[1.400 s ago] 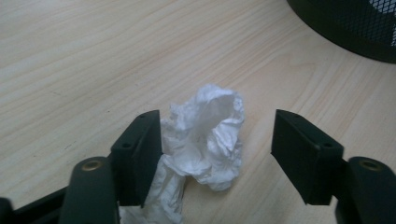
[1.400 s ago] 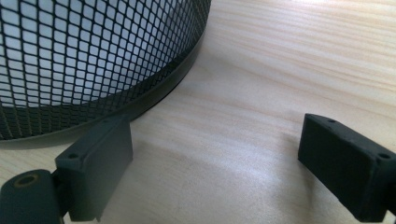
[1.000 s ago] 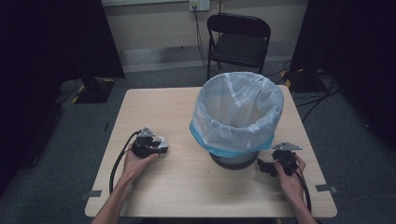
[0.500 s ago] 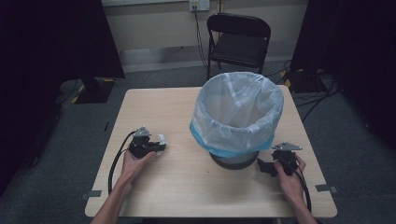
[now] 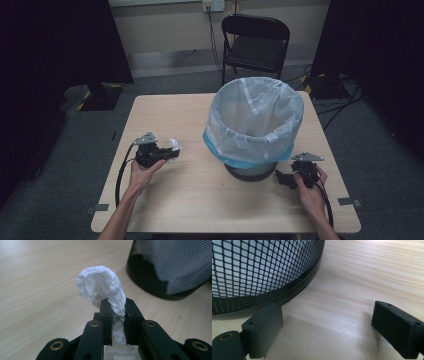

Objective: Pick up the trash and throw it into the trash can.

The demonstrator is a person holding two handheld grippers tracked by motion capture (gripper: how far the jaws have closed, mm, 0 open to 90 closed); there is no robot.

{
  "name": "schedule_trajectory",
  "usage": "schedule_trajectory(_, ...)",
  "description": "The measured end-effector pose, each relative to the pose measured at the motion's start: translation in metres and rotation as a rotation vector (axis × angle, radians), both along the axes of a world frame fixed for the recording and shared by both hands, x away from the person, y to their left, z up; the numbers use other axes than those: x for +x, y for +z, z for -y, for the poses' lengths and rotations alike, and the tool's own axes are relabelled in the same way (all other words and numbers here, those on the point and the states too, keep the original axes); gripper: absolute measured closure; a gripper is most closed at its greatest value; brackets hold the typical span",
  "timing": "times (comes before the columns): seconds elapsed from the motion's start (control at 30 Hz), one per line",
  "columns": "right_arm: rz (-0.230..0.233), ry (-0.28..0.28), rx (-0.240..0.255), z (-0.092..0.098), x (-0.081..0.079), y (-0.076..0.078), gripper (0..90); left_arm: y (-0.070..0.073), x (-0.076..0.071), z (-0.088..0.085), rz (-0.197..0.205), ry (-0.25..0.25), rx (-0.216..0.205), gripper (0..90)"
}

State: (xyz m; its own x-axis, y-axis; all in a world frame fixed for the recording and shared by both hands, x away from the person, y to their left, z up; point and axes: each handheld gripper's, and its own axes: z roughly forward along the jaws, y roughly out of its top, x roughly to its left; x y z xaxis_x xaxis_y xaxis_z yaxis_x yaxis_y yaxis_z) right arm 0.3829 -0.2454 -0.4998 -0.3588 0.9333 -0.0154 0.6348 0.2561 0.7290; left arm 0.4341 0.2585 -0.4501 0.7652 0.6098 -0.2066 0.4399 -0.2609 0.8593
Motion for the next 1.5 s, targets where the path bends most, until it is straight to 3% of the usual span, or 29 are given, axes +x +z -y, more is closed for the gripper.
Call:
schedule_trajectory(0.17, 0.000, 0.000, 0.000, 0.000, 0.000, 0.000, 9.3, 0.023, -0.005, 0.006, 0.056, -0.030, -0.049, 79.3)
schedule_trajectory(0.43, 0.001, 0.001, -0.001, 0.000, 0.000, 0.000, 9.3, 0.041, -0.006, 0.005, 0.069, -0.030, -0.095, 79.3)
schedule_trajectory(0.5, 0.000, 0.000, 0.000, 0.000, 0.000, 0.000, 9.3, 0.047, -0.007, 0.006, 0.077, -0.038, -0.079, 79.4)
schedule_trajectory(0.77, 0.000, 0.000, 0.000, 0.000, 0.000, 0.000, 9.3, 0.076, -0.005, 0.014, 0.124, -0.063, -0.076, 79.4)
schedule_trajectory(0.97, 0.000, 0.000, 0.000, 0.000, 0.000, 0.000, 9.3, 0.098, -0.004, 0.024, 0.154, -0.086, -0.110, 79.4)
schedule_trajectory(1.5, 0.000, 0.000, 0.000, 0.000, 0.000, 0.000, 9.3, 0.150, 0.005, 0.053, 0.219, -0.144, -0.116, 79.2)
